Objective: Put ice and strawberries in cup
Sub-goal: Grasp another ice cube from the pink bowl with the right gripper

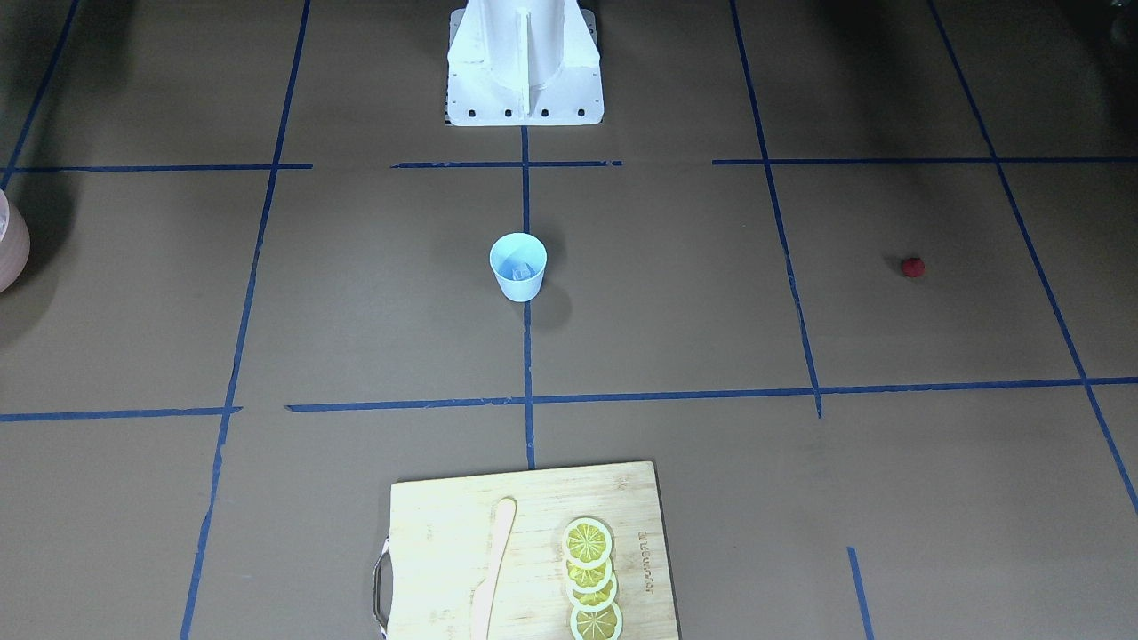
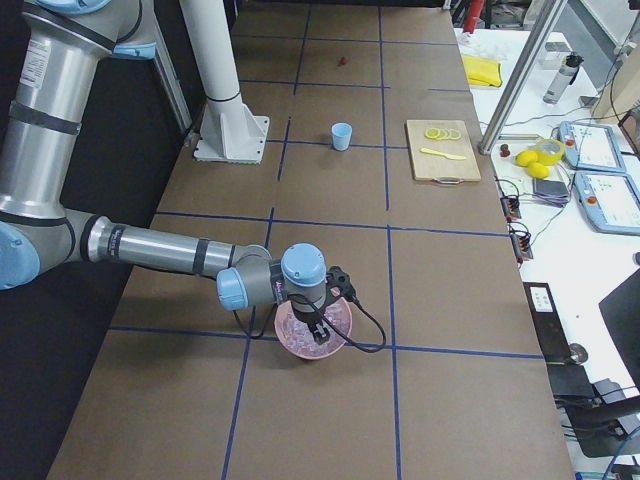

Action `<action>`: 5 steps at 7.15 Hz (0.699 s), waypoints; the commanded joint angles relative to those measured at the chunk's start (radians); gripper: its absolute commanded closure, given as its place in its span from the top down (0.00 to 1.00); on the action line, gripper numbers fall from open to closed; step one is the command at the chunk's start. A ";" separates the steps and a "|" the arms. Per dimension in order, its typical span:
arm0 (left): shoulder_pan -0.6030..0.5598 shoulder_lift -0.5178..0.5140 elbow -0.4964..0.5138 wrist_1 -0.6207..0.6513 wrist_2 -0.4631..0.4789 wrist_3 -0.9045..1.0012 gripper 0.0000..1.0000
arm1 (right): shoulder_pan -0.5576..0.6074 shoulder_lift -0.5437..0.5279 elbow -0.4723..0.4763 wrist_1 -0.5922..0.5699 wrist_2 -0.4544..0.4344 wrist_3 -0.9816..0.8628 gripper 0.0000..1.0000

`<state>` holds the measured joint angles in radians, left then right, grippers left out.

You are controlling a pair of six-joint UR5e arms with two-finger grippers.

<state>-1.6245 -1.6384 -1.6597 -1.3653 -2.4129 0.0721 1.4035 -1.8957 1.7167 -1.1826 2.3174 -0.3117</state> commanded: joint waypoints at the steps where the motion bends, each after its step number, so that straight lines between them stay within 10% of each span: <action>1: 0.000 0.002 0.000 0.000 0.000 0.002 1.00 | 0.000 0.006 -0.017 0.000 -0.001 -0.007 0.67; 5: 0.000 0.002 0.000 0.000 0.000 0.002 1.00 | -0.005 0.032 -0.040 -0.002 0.000 0.005 0.65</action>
<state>-1.6245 -1.6368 -1.6598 -1.3652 -2.4130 0.0736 1.4012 -1.8730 1.6843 -1.1830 2.3173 -0.3112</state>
